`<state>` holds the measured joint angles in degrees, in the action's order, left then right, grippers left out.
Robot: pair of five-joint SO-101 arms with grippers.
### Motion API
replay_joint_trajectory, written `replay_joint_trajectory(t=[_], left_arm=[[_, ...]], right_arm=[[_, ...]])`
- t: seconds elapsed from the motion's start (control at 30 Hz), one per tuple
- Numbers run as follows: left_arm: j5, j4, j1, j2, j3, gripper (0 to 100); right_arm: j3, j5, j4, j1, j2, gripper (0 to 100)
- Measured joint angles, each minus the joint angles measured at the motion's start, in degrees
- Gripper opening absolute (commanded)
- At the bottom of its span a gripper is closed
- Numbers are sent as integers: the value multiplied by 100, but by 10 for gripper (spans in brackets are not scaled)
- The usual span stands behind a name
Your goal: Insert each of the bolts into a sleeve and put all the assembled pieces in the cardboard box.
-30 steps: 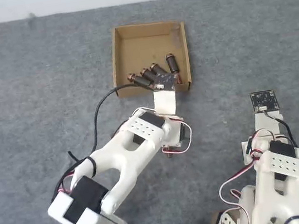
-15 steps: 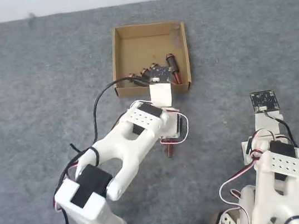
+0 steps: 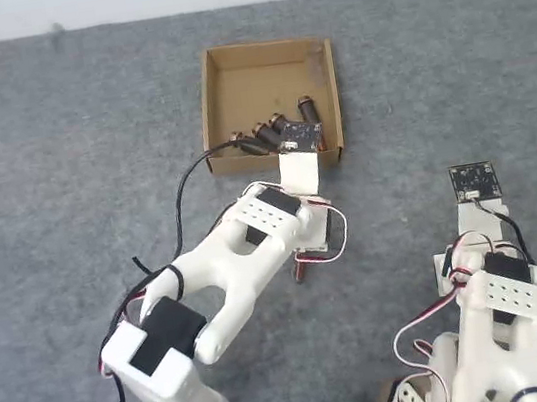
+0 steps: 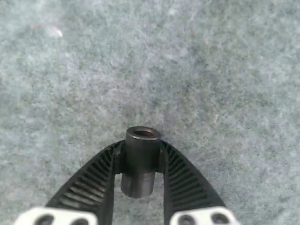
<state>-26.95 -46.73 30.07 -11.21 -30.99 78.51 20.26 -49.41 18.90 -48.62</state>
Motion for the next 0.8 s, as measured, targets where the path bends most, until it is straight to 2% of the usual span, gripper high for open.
replay_joint_trajectory(t=[0.17, 0.3, 0.57, 0.8], left_arm=[[0, 0, 0, 0, 0, 12], [9, 0, -290, 9, 0, 12], [53, 18, -1873, 923, -440, 12], [53, 1116, -2927, 1741, -1705, 12]], right_arm=[[0, 0, 0, 0, 0, 6], [0, 0, 0, 0, 0, 6], [18, 0, 35, 0, 0, 6], [18, -9, 607, -220, 0, 6]])
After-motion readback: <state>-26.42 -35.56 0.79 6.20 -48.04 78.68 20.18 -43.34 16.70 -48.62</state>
